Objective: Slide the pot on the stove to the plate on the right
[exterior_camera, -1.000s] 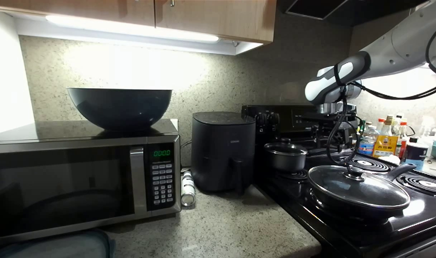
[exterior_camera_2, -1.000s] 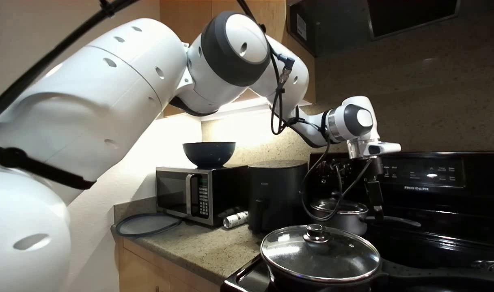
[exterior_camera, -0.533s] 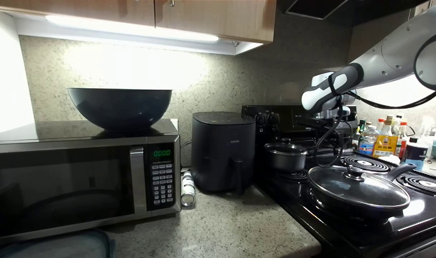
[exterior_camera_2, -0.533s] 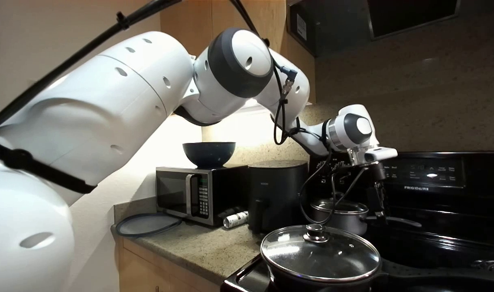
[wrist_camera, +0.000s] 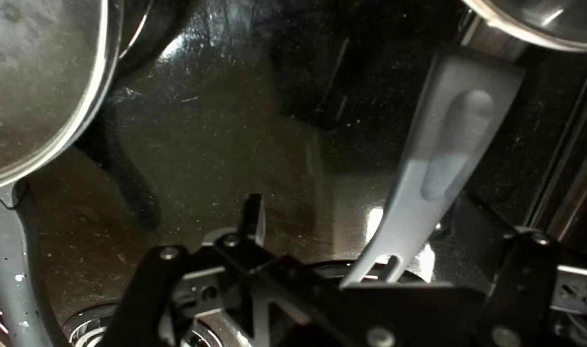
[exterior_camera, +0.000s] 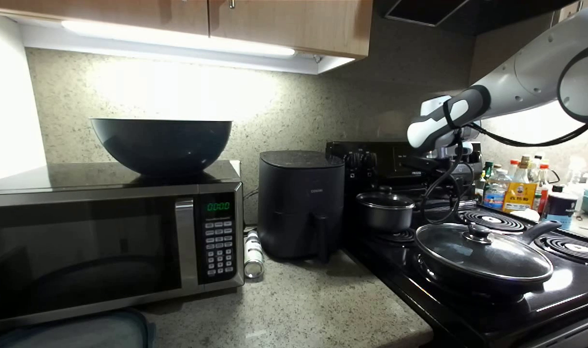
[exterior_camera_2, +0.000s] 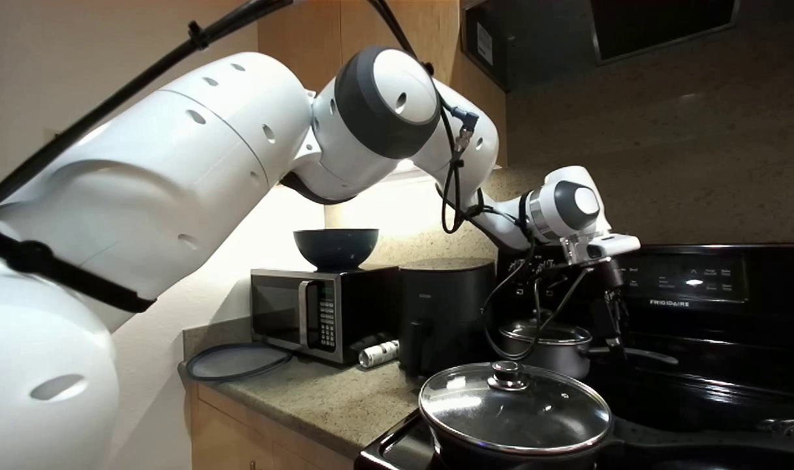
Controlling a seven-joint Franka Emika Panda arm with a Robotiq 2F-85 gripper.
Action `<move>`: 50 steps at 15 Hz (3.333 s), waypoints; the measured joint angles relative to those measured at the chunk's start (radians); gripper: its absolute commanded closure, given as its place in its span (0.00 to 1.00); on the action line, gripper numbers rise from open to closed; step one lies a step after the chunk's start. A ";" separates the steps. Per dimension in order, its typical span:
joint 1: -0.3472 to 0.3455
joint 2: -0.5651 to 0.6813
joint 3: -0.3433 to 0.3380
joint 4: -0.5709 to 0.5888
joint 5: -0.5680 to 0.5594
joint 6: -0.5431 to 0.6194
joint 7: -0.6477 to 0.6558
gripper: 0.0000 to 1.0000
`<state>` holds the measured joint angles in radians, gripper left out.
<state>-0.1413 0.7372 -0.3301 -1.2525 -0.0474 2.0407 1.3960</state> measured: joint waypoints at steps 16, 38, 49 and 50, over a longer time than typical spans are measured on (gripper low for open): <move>-0.029 0.109 0.012 0.127 0.001 -0.063 0.008 0.79; -0.134 0.097 -0.016 0.036 0.038 -0.143 0.003 0.51; -0.044 0.064 -0.014 0.036 0.021 -0.059 -0.030 0.05; -0.036 0.064 -0.010 0.037 0.021 -0.070 -0.041 0.00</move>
<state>-0.1772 0.8010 -0.3400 -1.2160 -0.0262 1.9711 1.3546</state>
